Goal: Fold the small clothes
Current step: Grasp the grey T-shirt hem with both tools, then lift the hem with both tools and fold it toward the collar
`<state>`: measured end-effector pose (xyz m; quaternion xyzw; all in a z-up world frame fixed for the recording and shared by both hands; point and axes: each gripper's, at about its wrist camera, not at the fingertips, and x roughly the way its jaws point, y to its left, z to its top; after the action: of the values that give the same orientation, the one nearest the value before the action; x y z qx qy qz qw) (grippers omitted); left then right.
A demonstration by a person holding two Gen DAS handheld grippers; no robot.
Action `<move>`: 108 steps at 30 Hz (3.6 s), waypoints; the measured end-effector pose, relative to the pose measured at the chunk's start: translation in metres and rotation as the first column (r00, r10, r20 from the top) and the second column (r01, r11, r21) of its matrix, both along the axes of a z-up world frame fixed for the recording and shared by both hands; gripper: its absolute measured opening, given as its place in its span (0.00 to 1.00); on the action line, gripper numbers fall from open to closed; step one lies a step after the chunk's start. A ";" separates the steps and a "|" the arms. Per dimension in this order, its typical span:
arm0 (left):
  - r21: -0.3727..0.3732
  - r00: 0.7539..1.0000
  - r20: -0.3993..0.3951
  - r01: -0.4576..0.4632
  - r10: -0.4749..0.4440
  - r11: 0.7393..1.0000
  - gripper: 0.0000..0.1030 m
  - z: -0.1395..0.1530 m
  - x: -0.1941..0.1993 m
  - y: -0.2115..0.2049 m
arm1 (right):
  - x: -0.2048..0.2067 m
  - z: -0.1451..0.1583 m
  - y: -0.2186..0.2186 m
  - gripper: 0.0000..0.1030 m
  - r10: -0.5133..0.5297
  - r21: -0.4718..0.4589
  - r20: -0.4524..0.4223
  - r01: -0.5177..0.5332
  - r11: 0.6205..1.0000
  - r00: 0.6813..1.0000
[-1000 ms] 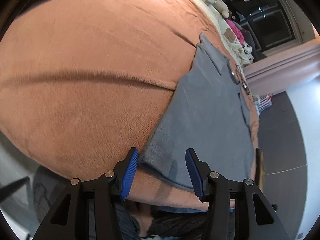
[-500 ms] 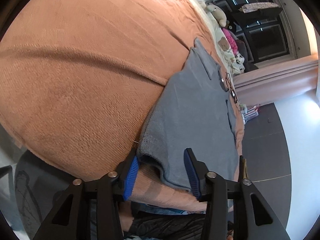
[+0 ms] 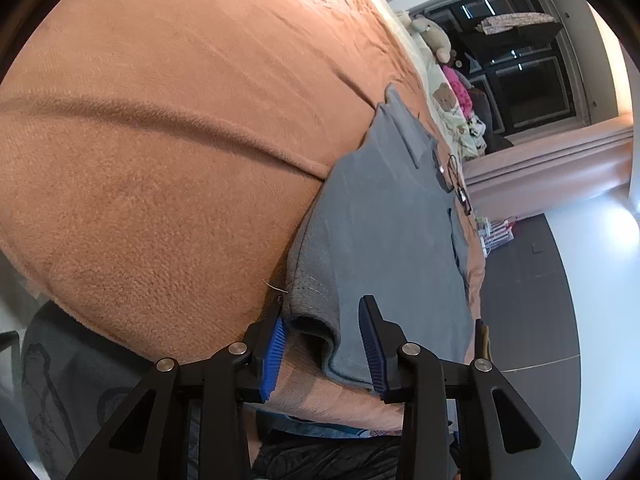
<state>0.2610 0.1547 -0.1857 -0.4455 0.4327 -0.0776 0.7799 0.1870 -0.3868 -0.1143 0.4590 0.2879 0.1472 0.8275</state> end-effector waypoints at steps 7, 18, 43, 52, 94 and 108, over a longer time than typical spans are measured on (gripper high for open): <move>-0.013 0.999 0.031 0.025 -0.025 1.000 0.37 0.007 0.006 -0.007 | -0.001 -0.002 0.006 0.69 0.008 0.020 0.081 -0.009 1.000 0.997; 0.005 1.000 0.012 0.025 -0.026 1.000 0.37 0.003 0.016 -0.013 | 0.019 -0.011 0.019 0.69 -0.004 -0.065 0.052 0.007 0.998 0.999; 0.023 0.990 -0.044 -0.135 0.135 0.991 0.07 -0.004 0.023 -0.003 | 0.023 0.008 0.027 0.00 -0.177 -0.059 -0.118 0.171 0.984 0.977; 0.007 0.990 0.037 -0.133 0.133 0.991 0.05 0.027 0.010 0.008 | 0.005 0.023 0.042 0.00 -0.204 -0.073 -0.068 0.199 0.977 0.977; -0.149 0.883 0.427 -0.144 0.195 0.978 0.04 0.262 -0.155 0.024 | -0.143 0.084 0.026 0.00 -0.222 0.042 0.358 0.222 0.974 0.907; -0.131 0.910 0.362 -0.165 0.202 0.978 0.04 0.241 -0.124 0.018 | -0.085 0.042 0.012 0.00 -0.229 -0.005 0.305 0.242 0.970 0.924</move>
<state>0.1373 0.1723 0.0556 -0.4990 0.2284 -0.1085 0.8289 0.1020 -0.3750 -0.0723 0.4446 0.1036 0.1090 0.8830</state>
